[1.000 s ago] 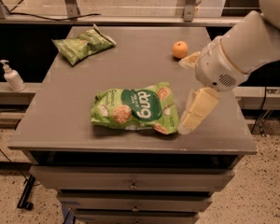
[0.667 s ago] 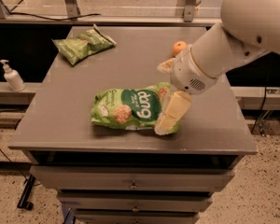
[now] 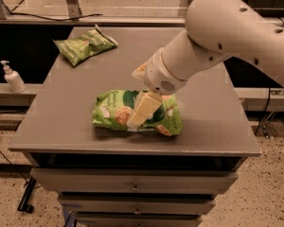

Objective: Move green rice chip bag near green jalapeno chip bag

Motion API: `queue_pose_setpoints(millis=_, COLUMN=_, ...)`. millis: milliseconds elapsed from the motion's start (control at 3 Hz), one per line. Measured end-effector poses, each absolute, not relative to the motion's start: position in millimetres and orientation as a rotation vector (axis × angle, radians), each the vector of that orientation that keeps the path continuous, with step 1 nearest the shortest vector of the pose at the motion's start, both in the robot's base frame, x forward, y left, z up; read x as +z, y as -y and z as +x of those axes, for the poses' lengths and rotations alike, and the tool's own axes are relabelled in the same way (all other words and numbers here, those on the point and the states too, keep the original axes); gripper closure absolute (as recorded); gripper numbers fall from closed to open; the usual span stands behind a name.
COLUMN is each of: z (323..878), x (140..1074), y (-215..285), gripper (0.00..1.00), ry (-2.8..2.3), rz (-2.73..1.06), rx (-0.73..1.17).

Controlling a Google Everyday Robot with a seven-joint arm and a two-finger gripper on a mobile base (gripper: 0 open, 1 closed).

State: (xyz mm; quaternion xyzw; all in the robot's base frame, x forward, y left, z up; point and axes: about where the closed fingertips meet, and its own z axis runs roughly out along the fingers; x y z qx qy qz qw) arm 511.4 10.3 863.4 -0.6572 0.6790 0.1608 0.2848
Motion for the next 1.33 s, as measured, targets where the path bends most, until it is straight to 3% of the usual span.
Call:
queue_pose_setpoints(millis=1000, z=514, x=877, y=10, gripper=0.88, ry=-1.854, rz=-1.75, rx=0.348)
queue_pose_setpoints(millis=1333, z=535, x=919, y=27, gripper=1.0, ry=-1.8, rz=-1.768, rx=0.23)
